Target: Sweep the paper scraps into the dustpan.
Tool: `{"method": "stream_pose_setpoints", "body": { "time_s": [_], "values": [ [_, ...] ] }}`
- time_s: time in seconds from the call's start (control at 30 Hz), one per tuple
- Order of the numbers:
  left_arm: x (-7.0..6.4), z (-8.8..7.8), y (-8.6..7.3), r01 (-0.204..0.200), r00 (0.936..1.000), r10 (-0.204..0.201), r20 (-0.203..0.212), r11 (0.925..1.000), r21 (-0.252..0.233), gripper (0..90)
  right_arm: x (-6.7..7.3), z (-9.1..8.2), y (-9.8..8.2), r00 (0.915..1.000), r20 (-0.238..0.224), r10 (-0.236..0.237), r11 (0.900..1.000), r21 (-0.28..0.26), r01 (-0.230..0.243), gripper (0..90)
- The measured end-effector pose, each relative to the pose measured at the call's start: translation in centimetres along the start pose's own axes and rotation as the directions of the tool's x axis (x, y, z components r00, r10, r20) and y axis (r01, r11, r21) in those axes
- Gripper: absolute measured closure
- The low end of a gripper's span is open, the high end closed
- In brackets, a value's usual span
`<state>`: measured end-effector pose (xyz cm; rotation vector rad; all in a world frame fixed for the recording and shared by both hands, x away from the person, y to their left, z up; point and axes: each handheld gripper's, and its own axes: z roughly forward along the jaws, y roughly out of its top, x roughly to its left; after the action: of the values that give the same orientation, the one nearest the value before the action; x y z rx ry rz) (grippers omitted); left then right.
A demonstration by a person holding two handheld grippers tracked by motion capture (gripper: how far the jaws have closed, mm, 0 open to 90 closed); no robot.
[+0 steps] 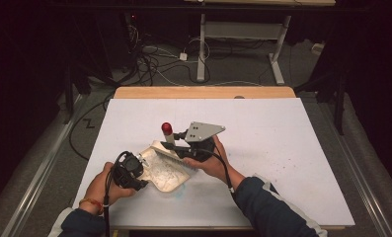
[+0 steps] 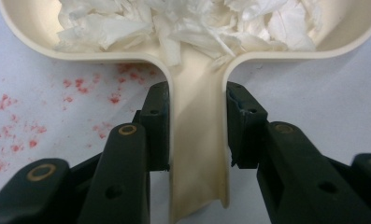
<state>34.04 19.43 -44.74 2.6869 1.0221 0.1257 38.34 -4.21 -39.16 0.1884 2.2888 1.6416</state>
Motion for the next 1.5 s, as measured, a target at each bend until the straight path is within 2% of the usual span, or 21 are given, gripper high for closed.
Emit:
{"method": "stream_pose_setpoints", "body": {
  "time_s": [0.03, 0.13, 0.3, 0.43, 0.47, 0.63, 0.73, 0.83, 0.93, 1.0, 1.07, 1.23, 1.37, 1.5],
  "values": [
    [0.0, 0.0, 0.0, 0.000, 1.0000, 0.000, -0.003, 1.0000, 0.001, 63.4, 0.3, -0.3, 0.3, 1.0000, -0.009, -0.004, 1.000, -0.005, 0.004, 70.3],
    [-0.1, 0.0, -0.1, -0.003, 1.0000, 0.003, -0.007, 1.0000, 0.002, 63.4, 0.8, -1.3, 0.9, 0.9997, 0.005, -0.024, 0.999, -0.024, 0.025, 70.3],
    [-0.2, 0.0, -0.2, -0.003, 0.9999, 0.004, -0.010, 1.0000, 0.003, 63.4, 0.5, -2.7, 1.4, 0.9987, 0.052, -0.006, 0.999, -0.038, 0.008, 70.2],
    [-0.3, 0.1, -0.2, -0.003, 0.9999, 0.003, -0.013, 0.9999, 0.011, 63.3, 0.1, -3.8, 1.1, 0.9965, 0.075, 0.035, 0.998, -0.055, -0.031, 70.2],
    [-0.3, 0.1, -0.2, -0.003, 0.9999, 0.004, -0.014, 0.9999, 0.013, 63.3, 0.0, -3.9, 1.1, 0.9950, 0.089, 0.046, 0.998, -0.049, -0.041, 70.2],
    [-0.4, 0.2, -0.2, -0.005, 0.9998, 0.005, -0.017, 0.9998, 0.018, 63.3, -0.2, -5.1, 0.7, 0.9803, 0.194, 0.038, 0.999, 0.002, -0.039, 70.3],
    [-0.4, 0.2, -0.2, -0.003, 0.9999, 0.003, -0.014, 0.9999, 0.017, 63.3, 0.0, -5.5, 0.0, 0.9744, 0.223, 0.032, 0.998, 0.050, -0.044, 70.3],
    [-0.5, 0.2, -0.3, -0.003, 0.9999, 0.003, -0.016, 0.9998, 0.018, 63.3, 0.6, -5.4, -0.9, 0.9748, 0.222, 0.019, 0.995, 0.094, -0.041, 70.3],
    [-0.6, 0.2, -0.3, -0.004, 0.9998, 0.004, -0.019, 0.9998, 0.020, 63.2, 1.7, -5.4, -1.1, 0.9845, 0.173, 0.029, 0.994, 0.103, -0.047, 70.3],
    [-0.6, 0.2, -0.3, -0.003, 0.9998, 0.003, -0.020, 0.9998, 0.019, 63.2, 2.5, -5.4, -1.0, 0.9874, 0.158, 0.013, 0.993, 0.116, -0.032, 70.2],
    [-0.6, 0.2, -0.3, -0.007, 0.9997, 0.007, -0.023, 0.9997, 0.021, 63.2, 3.1, -5.4, -0.8, 0.9923, 0.122, 0.022, 0.994, 0.105, -0.035, 70.3],
    [-0.7, 0.1, -0.4, -0.004, 0.9997, 0.004, -0.024, 0.9999, 0.017, 63.2, 4.2, -5.0, -0.2, 0.9966, 0.070, 0.043, 0.995, 0.091, -0.050, 70.3],
    [-0.7, 0.1, -0.4, -0.004, 0.9997, 0.004, -0.025, 0.9998, 0.019, 63.2, 4.0, -5.1, 0.6, 0.9970, 0.067, 0.038, 0.997, 0.060, -0.042, 70.3],
    [-0.6, 0.0, -0.5, -0.006, 0.9997, 0.007, -0.024, 0.9998, 0.021, 63.2, 3.1, -5.7, 1.5, 0.9947, 0.094, 0.042, 0.999, 0.027, -0.045, 70.3]
  ]
}}
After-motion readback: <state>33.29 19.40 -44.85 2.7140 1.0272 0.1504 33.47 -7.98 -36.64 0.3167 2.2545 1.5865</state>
